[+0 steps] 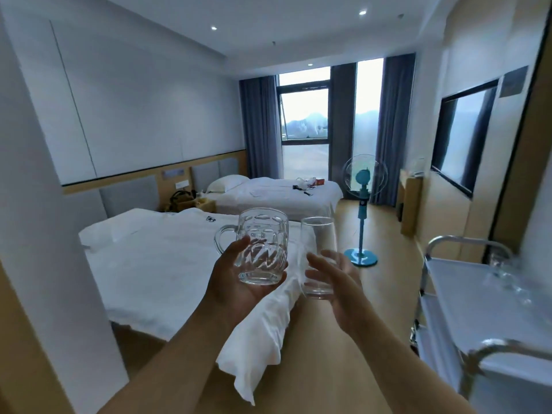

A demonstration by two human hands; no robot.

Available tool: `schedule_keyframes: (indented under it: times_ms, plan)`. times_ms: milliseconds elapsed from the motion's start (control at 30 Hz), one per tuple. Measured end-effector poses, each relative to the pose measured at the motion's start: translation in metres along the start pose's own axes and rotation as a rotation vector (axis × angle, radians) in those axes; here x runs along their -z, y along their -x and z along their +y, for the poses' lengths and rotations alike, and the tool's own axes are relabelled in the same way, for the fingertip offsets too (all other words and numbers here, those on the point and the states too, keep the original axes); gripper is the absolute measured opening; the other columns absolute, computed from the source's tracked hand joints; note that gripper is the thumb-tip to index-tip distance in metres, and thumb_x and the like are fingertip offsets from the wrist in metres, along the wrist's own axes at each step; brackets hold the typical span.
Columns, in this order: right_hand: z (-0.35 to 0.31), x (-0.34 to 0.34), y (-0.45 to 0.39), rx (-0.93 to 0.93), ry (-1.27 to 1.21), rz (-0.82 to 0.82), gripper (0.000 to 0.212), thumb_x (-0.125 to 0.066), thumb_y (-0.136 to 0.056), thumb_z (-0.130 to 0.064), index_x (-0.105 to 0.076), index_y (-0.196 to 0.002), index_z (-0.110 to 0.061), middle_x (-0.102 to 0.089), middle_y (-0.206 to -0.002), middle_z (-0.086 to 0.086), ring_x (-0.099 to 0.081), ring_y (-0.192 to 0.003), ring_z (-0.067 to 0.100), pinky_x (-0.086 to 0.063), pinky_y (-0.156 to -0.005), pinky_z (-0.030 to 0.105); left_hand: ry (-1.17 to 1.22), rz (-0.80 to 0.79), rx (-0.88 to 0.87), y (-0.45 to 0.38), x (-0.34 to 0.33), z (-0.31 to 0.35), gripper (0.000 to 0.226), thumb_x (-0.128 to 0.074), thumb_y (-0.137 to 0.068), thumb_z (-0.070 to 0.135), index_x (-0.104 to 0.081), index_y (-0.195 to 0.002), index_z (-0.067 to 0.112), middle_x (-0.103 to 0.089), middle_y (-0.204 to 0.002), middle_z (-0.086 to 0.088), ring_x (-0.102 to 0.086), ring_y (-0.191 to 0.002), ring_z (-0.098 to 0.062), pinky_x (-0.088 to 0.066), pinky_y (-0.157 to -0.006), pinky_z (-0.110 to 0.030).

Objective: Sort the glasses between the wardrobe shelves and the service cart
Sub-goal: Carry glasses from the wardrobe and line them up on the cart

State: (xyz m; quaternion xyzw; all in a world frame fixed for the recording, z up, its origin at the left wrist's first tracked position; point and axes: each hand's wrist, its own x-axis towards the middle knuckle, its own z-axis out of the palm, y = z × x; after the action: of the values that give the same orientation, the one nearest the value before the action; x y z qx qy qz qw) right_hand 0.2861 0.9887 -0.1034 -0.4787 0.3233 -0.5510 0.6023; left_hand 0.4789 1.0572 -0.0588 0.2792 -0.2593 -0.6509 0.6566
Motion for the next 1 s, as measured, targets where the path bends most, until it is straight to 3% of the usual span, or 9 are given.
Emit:
schedule_keyframes:
  times_ms: [133, 300, 400, 500, 633, 733, 900, 1000]
  plan:
    - [0.000, 0.052, -0.016, 0.003, 0.007, 0.077, 0.097, -0.094, -0.049, -0.046, -0.053, -0.132, -0.017, -0.072, -0.112, 0.014, -0.075, -0.093, 0.025, -0.059, -0.066, 0.036, 0.001, -0.069, 0.076, -0.046, -0.020, -0.037, 0.079, -0.098, -0.050, 0.029, -0.069, -0.118, 0.000, -0.065, -0.127, -0.025, -0.065, -0.109, -0.043, -0.056, -0.089, -0.054]
    - [0.009, 0.104, -0.034, -0.020, 0.030, 0.197, 0.104, -0.095, -0.044, -0.054, -0.052, -0.132, -0.019, -0.078, -0.101, 0.002, -0.076, -0.092, 0.021, -0.058, -0.066, 0.031, -0.034, -0.201, 0.229, -0.103, -0.031, -0.077, 0.067, -0.094, -0.059, 0.032, -0.074, -0.115, 0.001, -0.063, -0.129, -0.023, -0.060, -0.116, -0.040, -0.042, -0.109, -0.053]
    - [0.019, 0.130, -0.046, -0.035, 0.064, 0.282, 0.109, -0.096, -0.040, -0.062, -0.053, -0.132, -0.021, -0.077, -0.106, 0.004, -0.075, -0.096, 0.021, -0.059, -0.076, 0.040, -0.004, -0.220, 0.299, -0.139, -0.031, -0.101, 0.070, -0.096, -0.055, 0.032, -0.075, -0.115, 0.004, -0.062, -0.134, -0.023, -0.063, -0.115, -0.042, -0.052, -0.097, -0.054]
    - [0.030, 0.153, -0.062, -0.048, 0.065, 0.369, 0.105, -0.096, -0.045, -0.056, -0.053, -0.133, -0.020, -0.073, -0.112, 0.012, -0.074, -0.099, 0.027, -0.059, -0.084, 0.048, 0.010, -0.287, 0.339, -0.177, -0.030, -0.120, 0.068, -0.095, -0.057, 0.036, -0.075, -0.115, 0.008, -0.062, -0.134, -0.022, -0.064, -0.113, -0.042, -0.053, -0.095, -0.053]
    - [0.041, 0.173, -0.097, -0.028, 0.070, 0.456, 0.097, -0.092, -0.055, -0.049, -0.053, -0.137, -0.013, -0.070, -0.117, 0.018, -0.071, -0.103, 0.033, -0.058, -0.083, 0.049, 0.060, -0.346, 0.382, -0.237, -0.025, -0.139, 0.076, -0.091, -0.064, 0.037, -0.066, -0.129, 0.009, -0.060, -0.135, -0.024, -0.061, -0.115, -0.047, -0.052, -0.095, -0.054]
    - [0.046, 0.181, -0.133, -0.011, 0.065, 0.522, 0.088, -0.088, -0.064, -0.040, -0.052, -0.137, -0.006, -0.070, -0.111, 0.020, -0.070, -0.098, 0.034, -0.057, -0.080, 0.047, 0.107, -0.390, 0.463, -0.291, -0.024, -0.148, 0.079, -0.086, -0.073, 0.037, -0.057, -0.140, 0.006, -0.054, -0.142, -0.027, -0.053, -0.126, -0.052, -0.050, -0.098, -0.055]
    - [0.050, 0.196, -0.188, -0.017, 0.075, 0.631, 0.083, -0.086, -0.064, -0.038, -0.054, -0.134, -0.009, -0.070, -0.113, 0.020, -0.072, -0.098, 0.032, -0.058, -0.079, 0.045, 0.127, -0.487, 0.581, -0.380, -0.021, -0.161, 0.059, -0.080, -0.081, 0.038, -0.065, -0.130, 0.009, -0.056, -0.138, -0.025, -0.054, -0.123, -0.049, -0.049, -0.100, -0.054]
    - [0.057, 0.210, -0.213, -0.022, 0.069, 0.697, 0.081, -0.086, -0.065, -0.041, -0.053, -0.133, -0.011, -0.072, -0.100, 0.013, -0.072, -0.090, 0.025, -0.060, -0.073, 0.043, 0.128, -0.511, 0.647, -0.423, -0.025, -0.173, 0.056, -0.079, -0.083, 0.038, -0.066, -0.130, 0.009, -0.059, -0.136, -0.023, -0.057, -0.120, -0.046, -0.051, -0.096, -0.053]
